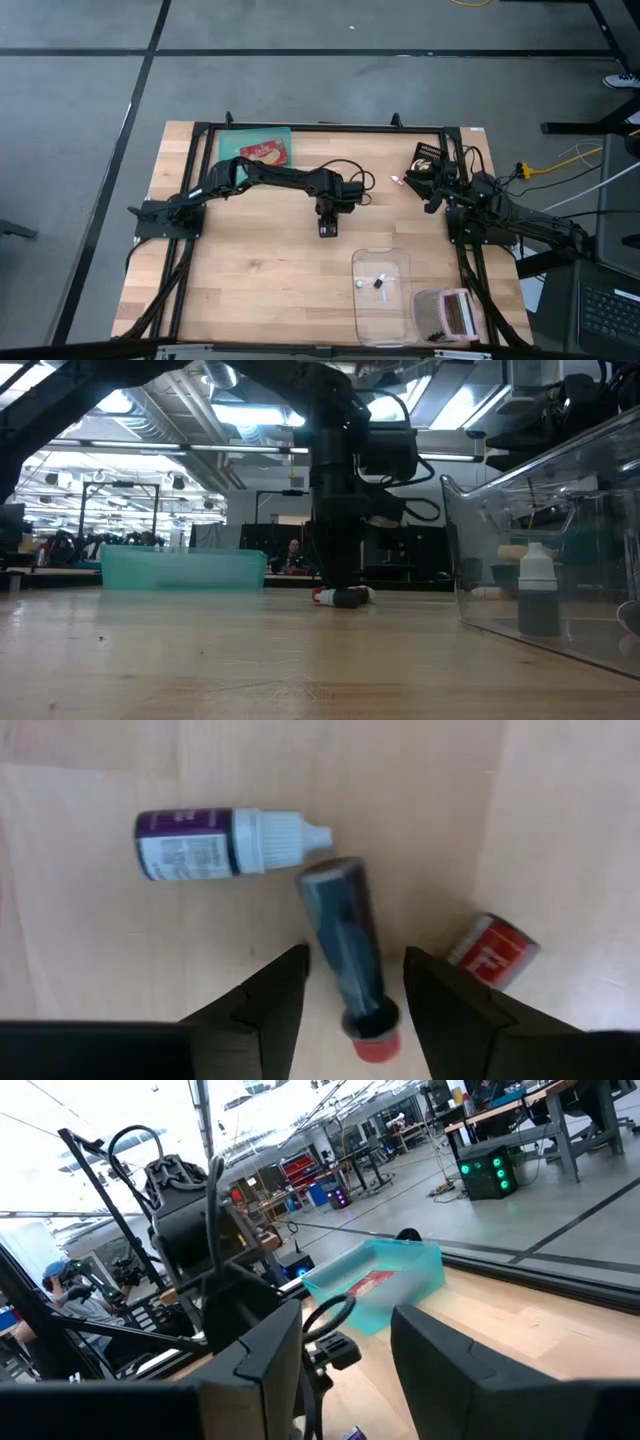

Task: Pick & Place Food Item
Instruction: Put the long red food coloring bottle into the transparent bin

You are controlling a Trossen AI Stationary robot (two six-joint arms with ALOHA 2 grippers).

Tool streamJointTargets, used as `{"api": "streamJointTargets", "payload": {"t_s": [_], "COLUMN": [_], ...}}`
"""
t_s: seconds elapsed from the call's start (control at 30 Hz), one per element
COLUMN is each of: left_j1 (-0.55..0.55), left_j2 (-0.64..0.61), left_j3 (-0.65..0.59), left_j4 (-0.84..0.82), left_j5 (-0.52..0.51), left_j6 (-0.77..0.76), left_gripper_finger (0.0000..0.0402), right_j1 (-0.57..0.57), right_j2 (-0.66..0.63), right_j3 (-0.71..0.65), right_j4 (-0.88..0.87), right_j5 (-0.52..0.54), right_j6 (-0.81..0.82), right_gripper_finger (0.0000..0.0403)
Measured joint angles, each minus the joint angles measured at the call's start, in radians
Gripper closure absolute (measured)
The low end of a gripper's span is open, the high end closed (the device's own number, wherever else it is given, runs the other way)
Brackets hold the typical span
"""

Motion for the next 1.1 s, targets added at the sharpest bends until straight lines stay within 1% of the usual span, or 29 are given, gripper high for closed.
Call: {"api": "streamJointTargets", "payload": {"t_s": [0.1, 0.17, 0.27, 0.37, 0.43, 0.57, 0.67, 0.73, 0.83, 0.93, 1.1], "left_j1": [-0.001, -0.001, 0.006, 0.027, 0.046, 0.094, 0.132, 0.142, 0.142, 0.113, 0.018], "left_j2": [0.028, 0.035, 0.03, -0.005, -0.031, -0.149, -0.223, -0.273, -0.353, -0.404, -0.453], "left_j3": [0.003, 0.004, 0.002, -0.005, -0.011, -0.006, -0.006, -0.006, -0.004, -0.004, -0.005], "left_j4": [-0.009, -0.01, -0.009, 0.009, 0.036, 0.181, 0.348, 0.487, 0.66, 0.801, 1.002], "left_j5": [-0.013, -0.016, -0.013, 0.033, 0.067, 0.163, 0.216, 0.229, 0.227, 0.204, 0.111], "left_j6": [-0.03, -0.044, -0.081, -0.136, -0.181, -0.247, -0.279, -0.298, -0.311, -0.266, -0.26], "left_gripper_finger": [0.0248, 0.0266, 0.0309, 0.0363, 0.0385, 0.0378, 0.0376, 0.0381, 0.0384, 0.0384, 0.0384], "right_j1": [0.0, 0.0, 0.0, 0.0, 0.0, 0.0, 0.0, 0.0, 0.0, 0.0, 0.0], "right_j2": [0.0, 0.0, 0.0, 0.0, 0.0, 0.0, 0.0, 0.0, 0.0, 0.0, 0.0], "right_j3": [0.0, 0.0, 0.0, 0.0, 0.0, 0.0, 0.0, 0.0, 0.0, 0.0, 0.0], "right_j4": [0.0, 0.0, -0.001, -0.001, -0.001, 0.0, 0.001, 0.001, 0.004, 0.012, 0.019], "right_j5": [0.0, 0.0, 0.0, 0.0, 0.001, 0.008, 0.008, 0.0, -0.001, -0.009, -0.03], "right_j6": [0.001, 0.007, 0.008, 0.003, 0.001, 0.001, 0.006, 0.012, 0.025, 0.031, 0.053], "right_gripper_finger": [0.0247, 0.0247, 0.0247, 0.0247, 0.0247, 0.0247, 0.0247, 0.0247, 0.0247, 0.0247, 0.0247]}}
